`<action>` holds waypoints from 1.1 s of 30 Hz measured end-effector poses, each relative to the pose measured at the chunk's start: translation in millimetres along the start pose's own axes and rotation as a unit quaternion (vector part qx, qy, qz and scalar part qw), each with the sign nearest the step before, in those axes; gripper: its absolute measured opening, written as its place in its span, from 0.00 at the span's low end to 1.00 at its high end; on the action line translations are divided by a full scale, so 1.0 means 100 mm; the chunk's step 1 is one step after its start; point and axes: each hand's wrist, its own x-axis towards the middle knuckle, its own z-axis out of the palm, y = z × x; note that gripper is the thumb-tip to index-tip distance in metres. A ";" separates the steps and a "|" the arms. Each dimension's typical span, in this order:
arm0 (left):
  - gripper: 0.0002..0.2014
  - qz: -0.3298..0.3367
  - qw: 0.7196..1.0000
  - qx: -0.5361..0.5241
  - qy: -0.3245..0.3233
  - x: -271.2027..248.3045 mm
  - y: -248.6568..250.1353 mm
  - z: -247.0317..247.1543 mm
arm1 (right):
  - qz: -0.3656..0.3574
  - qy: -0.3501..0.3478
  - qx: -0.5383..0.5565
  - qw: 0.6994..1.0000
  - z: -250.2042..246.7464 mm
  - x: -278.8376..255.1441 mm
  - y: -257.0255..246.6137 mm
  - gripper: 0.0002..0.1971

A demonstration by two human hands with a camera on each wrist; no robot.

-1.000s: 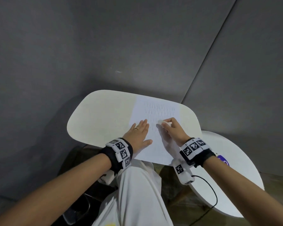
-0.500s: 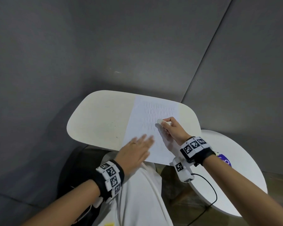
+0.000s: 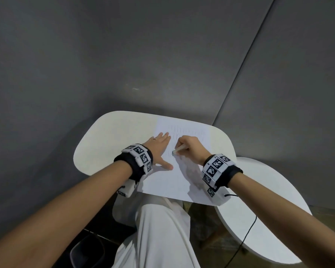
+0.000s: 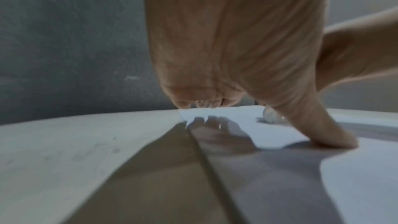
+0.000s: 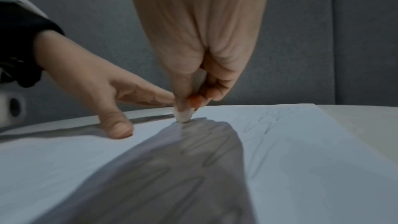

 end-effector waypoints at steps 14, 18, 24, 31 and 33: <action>0.60 -0.041 0.998 0.027 0.031 0.21 -0.11 0.28 | -0.050 -0.132 -0.097 0.985 0.05 -0.09 0.05 0.10; 0.60 -0.046 0.997 0.029 0.060 0.19 -0.11 0.29 | -0.027 -0.097 -0.093 0.991 0.11 0.07 0.01 0.08; 0.60 -0.056 0.997 0.033 0.044 0.15 -0.12 0.33 | 0.014 -0.046 -0.088 0.995 0.11 0.13 -0.10 0.06; 0.61 -0.046 0.998 0.026 0.032 0.14 -0.12 0.33 | 0.036 -0.062 -0.083 0.994 0.01 0.12 -0.16 0.04; 0.62 -0.043 0.998 0.026 0.026 0.12 -0.13 0.32 | 0.033 -0.033 -0.080 0.996 0.02 0.16 -0.16 0.05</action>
